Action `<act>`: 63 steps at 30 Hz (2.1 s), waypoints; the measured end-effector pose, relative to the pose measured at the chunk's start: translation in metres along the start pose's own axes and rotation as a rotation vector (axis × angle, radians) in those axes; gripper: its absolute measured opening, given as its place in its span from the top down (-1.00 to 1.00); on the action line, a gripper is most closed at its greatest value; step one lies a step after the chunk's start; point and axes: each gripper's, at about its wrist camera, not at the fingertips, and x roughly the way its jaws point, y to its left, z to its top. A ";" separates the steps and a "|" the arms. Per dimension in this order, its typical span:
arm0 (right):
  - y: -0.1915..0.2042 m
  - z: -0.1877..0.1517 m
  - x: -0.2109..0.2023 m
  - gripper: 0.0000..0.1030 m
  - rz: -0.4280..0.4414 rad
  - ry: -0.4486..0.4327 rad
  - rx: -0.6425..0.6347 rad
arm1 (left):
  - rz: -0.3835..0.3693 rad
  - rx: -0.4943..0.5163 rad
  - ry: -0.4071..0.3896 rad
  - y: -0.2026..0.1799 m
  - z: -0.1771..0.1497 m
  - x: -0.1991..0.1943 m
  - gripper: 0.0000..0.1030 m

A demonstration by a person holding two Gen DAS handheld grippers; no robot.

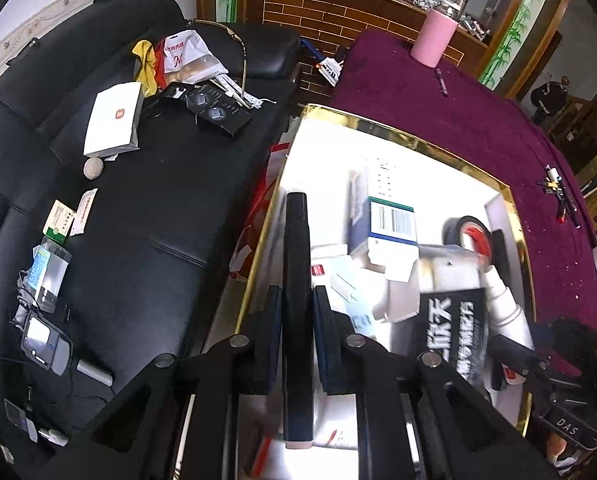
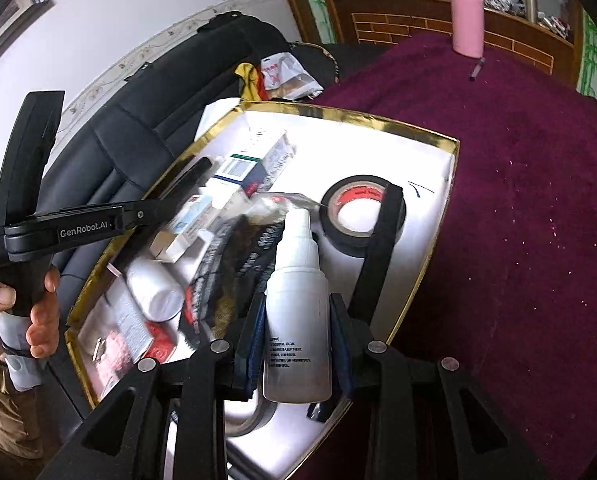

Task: Organize objects
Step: 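Lower the marker into the tray with the left tool while the right tool lowers the spray bottle, then open both tools and lift them away from the tray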

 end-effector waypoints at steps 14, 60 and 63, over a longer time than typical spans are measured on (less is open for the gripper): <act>0.004 0.002 0.001 0.34 -0.001 -0.022 -0.005 | 0.047 0.038 -0.033 -0.016 -0.006 -0.001 0.72; 0.005 -0.099 -0.101 -1.00 0.014 -0.143 -0.133 | 0.226 0.007 -0.330 -0.098 -0.126 -0.102 -0.64; 0.007 -0.105 -0.103 -1.00 0.005 -0.150 -0.145 | 0.288 -0.003 -0.365 -0.099 -0.132 -0.104 -0.64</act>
